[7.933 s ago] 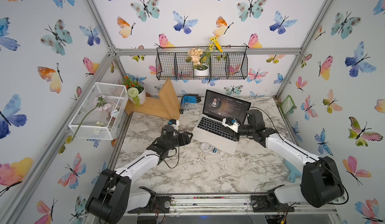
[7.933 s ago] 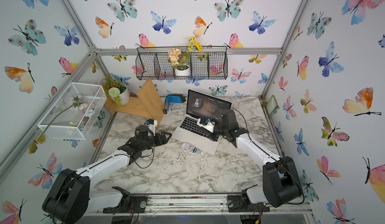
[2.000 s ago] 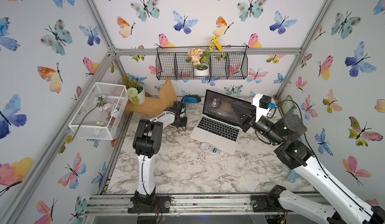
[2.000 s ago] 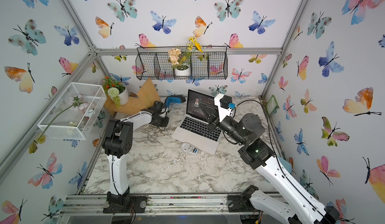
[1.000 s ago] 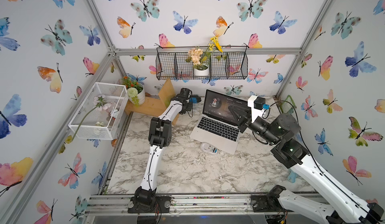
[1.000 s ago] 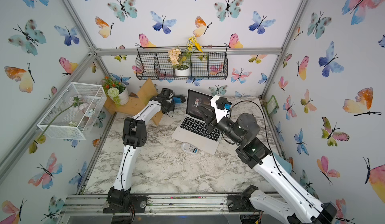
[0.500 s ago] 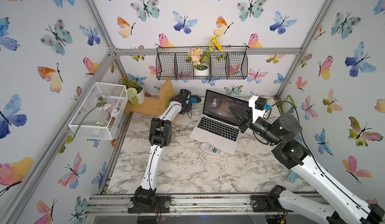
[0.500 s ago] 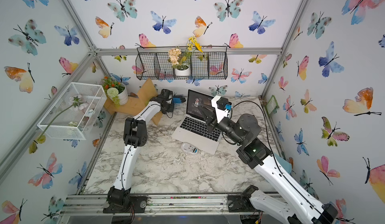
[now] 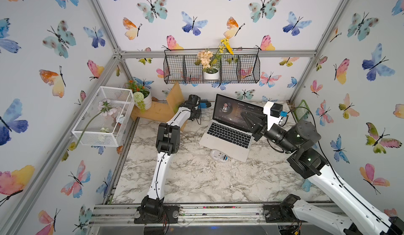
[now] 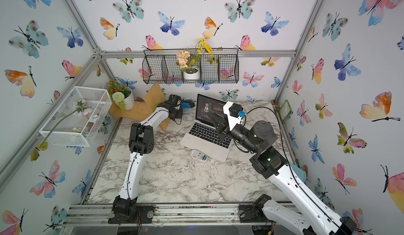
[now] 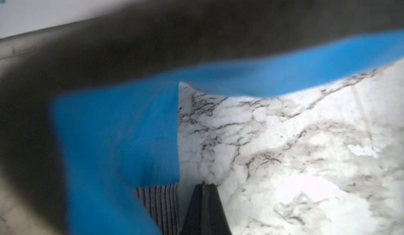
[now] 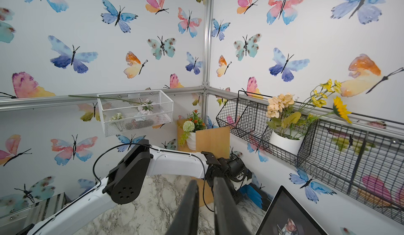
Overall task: Remove the wireless mouse receiver from the laptop
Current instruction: Move the USB plug to the center of the board.
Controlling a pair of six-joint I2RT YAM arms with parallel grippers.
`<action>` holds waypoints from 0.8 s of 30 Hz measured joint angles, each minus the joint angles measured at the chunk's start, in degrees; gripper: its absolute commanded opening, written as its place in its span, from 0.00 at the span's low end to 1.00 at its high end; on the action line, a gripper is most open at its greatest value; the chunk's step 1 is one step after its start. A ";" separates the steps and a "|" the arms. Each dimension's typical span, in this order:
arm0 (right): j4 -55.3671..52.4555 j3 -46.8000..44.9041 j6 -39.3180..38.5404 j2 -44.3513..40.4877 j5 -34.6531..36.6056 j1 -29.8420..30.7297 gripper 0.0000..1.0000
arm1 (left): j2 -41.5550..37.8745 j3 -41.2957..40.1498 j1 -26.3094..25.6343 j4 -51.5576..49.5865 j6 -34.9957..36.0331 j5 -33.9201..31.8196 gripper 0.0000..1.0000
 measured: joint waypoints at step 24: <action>0.63 0.00 -1.44 -3.21 -1.42 0.00 0.20 | -31.82 -50.45 -4.28 6.99 -11.78 -0.15 0.00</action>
